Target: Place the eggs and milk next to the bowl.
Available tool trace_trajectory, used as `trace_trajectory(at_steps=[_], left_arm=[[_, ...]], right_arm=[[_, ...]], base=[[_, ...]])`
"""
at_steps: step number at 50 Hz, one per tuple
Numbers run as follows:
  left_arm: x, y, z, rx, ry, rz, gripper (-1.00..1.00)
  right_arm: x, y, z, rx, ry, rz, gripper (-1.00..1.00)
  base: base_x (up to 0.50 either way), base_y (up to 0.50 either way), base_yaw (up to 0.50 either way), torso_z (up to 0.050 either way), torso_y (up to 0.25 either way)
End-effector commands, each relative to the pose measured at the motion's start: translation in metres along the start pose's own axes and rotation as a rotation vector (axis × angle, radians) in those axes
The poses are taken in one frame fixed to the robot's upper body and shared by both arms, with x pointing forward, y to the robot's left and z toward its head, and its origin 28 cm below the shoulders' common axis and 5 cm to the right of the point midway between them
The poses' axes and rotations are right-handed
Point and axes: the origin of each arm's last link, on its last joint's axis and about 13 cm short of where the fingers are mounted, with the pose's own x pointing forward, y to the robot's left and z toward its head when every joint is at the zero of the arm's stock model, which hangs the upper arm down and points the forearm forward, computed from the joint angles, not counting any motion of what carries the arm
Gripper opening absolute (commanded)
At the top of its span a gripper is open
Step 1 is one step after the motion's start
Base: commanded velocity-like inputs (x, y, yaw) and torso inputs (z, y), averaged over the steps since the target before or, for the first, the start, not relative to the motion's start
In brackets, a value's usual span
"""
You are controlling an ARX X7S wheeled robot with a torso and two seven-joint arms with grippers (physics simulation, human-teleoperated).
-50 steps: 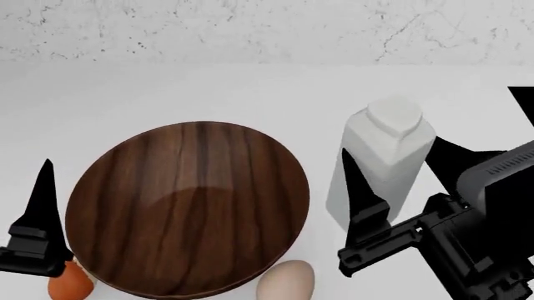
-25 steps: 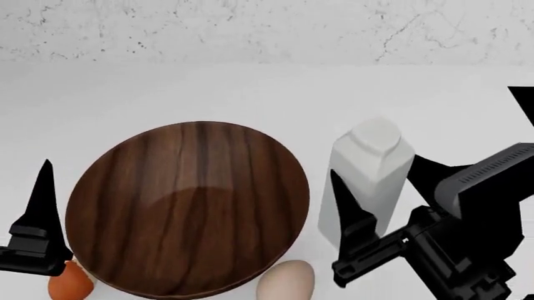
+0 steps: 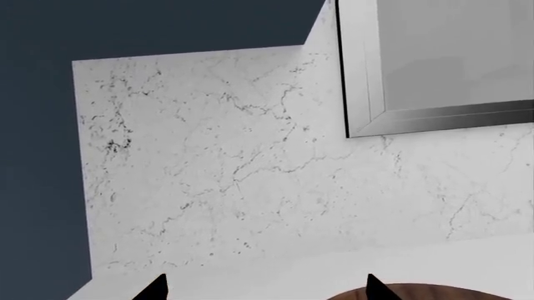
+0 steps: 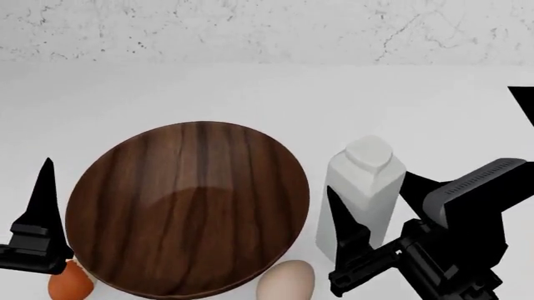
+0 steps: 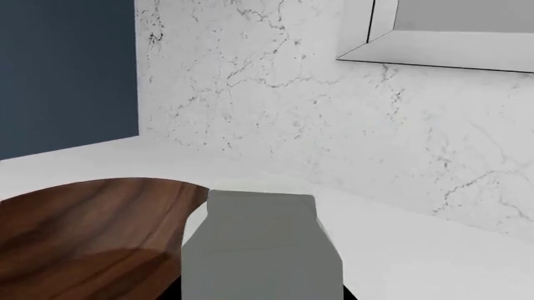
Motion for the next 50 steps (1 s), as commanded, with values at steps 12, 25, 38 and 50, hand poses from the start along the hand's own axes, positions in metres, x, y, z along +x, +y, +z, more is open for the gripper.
trace_trajectory(at_steps=[12, 25, 38, 50], left_arm=[[0.002, 0.0, -0.003, 0.004, 0.002, -0.002, 1.0], [0.002, 0.0, -0.003, 0.009, 0.005, -0.001, 1.0], [0.002, 0.001, -0.005, 0.01, 0.007, 0.001, 1.0], [0.003, 0.0, -0.005, 0.011, 0.008, -0.002, 1.0]], right_arm=[[0.008, -0.004, -0.013, -0.01, 0.004, 0.01, -1.0], [0.011, -0.004, -0.019, -0.001, 0.016, 0.013, -1.0], [0.015, -0.004, -0.029, 0.015, 0.036, 0.023, -1.0], [0.014, -0.003, -0.03, 0.021, 0.045, 0.021, 1.0]], base=[[0.0, 0.0, 0.0, 0.0, 0.001], [0.0, 0.0, 0.0, 0.001, 0.001], [0.0, 0.0, 0.0, 0.0, 0.0], [0.0, 0.0, 0.0, 0.0, 0.0]])
